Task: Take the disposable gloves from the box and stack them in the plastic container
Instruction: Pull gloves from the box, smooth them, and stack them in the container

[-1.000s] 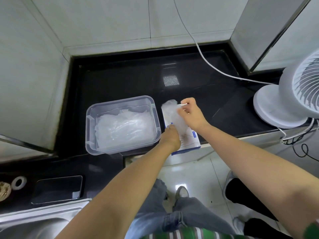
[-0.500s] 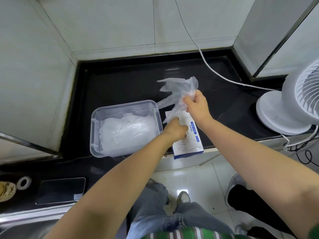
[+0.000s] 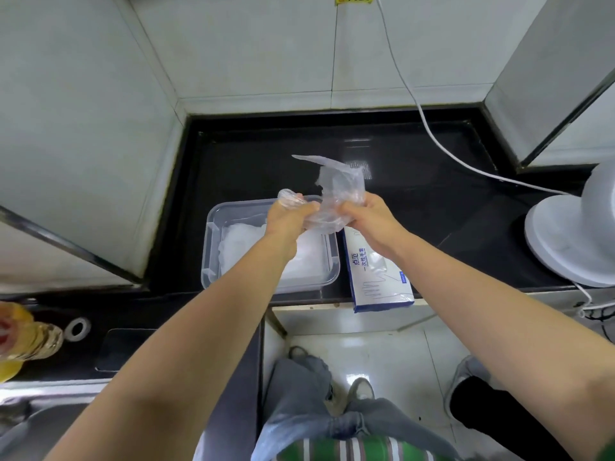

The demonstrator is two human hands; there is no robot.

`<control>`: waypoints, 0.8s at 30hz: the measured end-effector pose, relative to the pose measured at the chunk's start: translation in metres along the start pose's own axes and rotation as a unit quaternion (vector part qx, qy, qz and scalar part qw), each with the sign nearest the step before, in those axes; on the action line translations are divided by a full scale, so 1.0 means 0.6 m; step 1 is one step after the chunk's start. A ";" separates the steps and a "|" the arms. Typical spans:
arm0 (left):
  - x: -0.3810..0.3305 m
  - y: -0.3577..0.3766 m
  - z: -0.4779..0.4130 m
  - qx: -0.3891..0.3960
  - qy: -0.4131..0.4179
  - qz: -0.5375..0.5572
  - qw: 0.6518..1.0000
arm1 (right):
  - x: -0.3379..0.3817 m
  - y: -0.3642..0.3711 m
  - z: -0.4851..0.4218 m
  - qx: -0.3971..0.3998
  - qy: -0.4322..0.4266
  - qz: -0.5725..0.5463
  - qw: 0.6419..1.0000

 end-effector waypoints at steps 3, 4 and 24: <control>0.014 0.004 0.011 0.097 -0.064 0.068 0.991 | -0.005 0.020 -0.008 0.032 0.013 0.007 0.999; 0.017 0.002 0.015 0.111 -0.079 0.064 0.989 | -0.008 0.028 -0.010 0.043 0.020 0.011 0.999; -0.001 -0.097 0.021 0.063 -0.020 0.132 0.989 | -0.012 0.050 -0.029 -0.034 0.066 -0.014 0.997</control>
Point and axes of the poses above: each hand's wrist, its own z-axis away from the middle knuckle, its own y-axis out of the palm, x = y × z, the point moved 9 cm from there along -z, towards the middle knuckle, and after that the axes turned 12 degrees about x, right-handed, at the moved point
